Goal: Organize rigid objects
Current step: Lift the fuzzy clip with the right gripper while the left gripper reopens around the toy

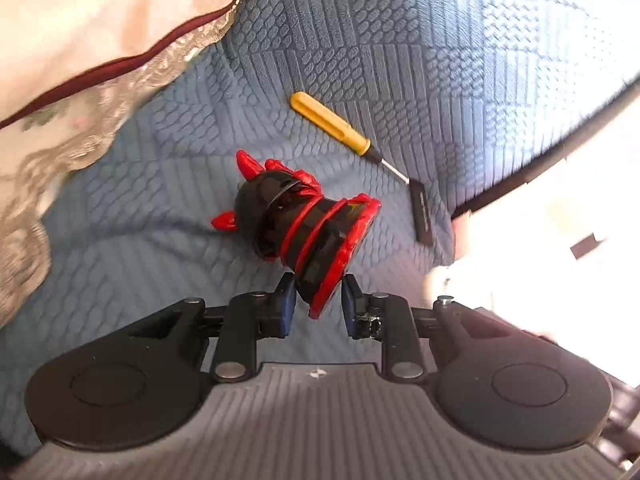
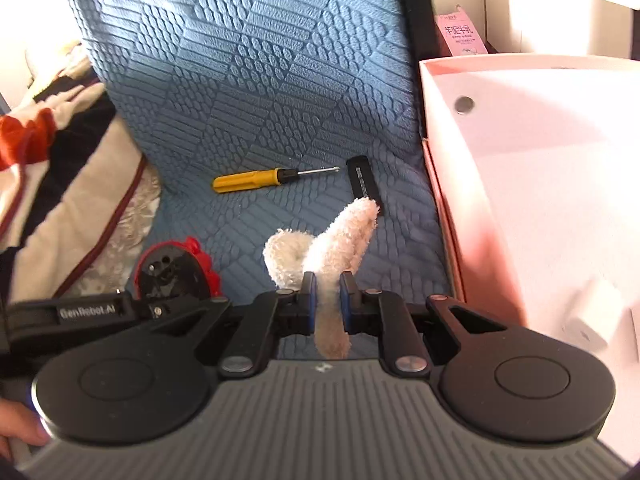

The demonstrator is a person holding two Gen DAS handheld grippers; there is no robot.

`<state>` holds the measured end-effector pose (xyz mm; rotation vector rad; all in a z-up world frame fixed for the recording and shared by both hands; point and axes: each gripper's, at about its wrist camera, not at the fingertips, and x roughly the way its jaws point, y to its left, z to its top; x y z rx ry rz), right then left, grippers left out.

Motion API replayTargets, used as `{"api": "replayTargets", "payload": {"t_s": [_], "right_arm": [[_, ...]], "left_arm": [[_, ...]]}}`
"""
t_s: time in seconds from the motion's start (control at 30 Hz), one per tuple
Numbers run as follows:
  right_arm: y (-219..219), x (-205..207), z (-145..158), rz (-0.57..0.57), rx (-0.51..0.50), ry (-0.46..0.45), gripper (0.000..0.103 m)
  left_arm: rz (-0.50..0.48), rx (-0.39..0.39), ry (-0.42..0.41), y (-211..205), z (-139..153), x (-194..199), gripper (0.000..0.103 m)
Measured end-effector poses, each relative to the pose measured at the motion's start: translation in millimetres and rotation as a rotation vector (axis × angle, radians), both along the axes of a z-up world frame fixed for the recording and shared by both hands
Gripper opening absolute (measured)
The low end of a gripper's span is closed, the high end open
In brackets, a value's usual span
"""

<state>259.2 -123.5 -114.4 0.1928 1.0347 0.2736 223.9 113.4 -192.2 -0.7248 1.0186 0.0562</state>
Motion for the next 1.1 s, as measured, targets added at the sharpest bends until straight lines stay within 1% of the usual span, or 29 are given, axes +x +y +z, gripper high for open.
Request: {"api": "replayTargets", "payload": {"t_s": [0.07,0.13,0.3,0.4,0.47,0.57,0.6,0.63,0.67,0.7,0.73,0.83,0.9,1.03,1.1], "right_arm": [[-4,-13,2,0.004,0.016,0.004,0.016],[-6,-26,2,0.012,0.027,0.020,0.016],[-13,-58,6,0.021,0.040,0.044,0.016],[-10,-68,5,0.024,-0.006,0.035,0.016],[-6,-66,1,0.047,-0.038,0.038,0.018],[-1,-63,-4,0.074,-0.058,0.038,0.018],[-1,-62,-6,0.081,-0.060,0.045,0.020],[0,-63,-7,0.086,-0.064,0.046,0.021],[0,-63,-7,0.088,-0.066,0.046,0.022],[1,-62,-8,0.090,-0.068,0.048,0.026],[1,-62,-9,0.093,-0.070,0.049,0.029],[1,-62,-11,0.089,-0.068,0.063,0.029],[2,-62,-11,0.087,-0.066,0.067,0.029],[1,-61,-13,0.083,-0.058,0.072,0.030],[2,-60,-13,0.084,-0.063,0.072,0.035]], "left_arm": [[-0.018,0.016,-0.004,-4,4,-10,0.028],[-0.023,0.031,-0.010,-12,9,-28,0.028],[-0.033,0.027,-0.013,-28,10,-51,0.027],[-0.027,0.008,-0.018,-33,6,-59,0.027],[-0.015,-0.025,-0.027,-32,4,-59,0.027],[0.035,-0.066,-0.011,-28,-2,-61,0.036],[0.051,-0.072,0.000,-27,-3,-62,0.045],[0.068,-0.074,0.008,-26,-2,-65,0.057],[0.083,-0.075,0.003,-24,-2,-66,0.062],[0.103,-0.078,-0.007,-21,-2,-68,0.068],[0.123,-0.090,-0.015,-19,-2,-69,0.071],[0.180,-0.166,-0.016,-10,-11,-70,0.075],[0.217,-0.220,-0.016,-4,-18,-71,0.076],[0.276,-0.282,-0.032,3,-23,-72,0.076],[0.300,-0.297,-0.039,6,-23,-73,0.076]]}}
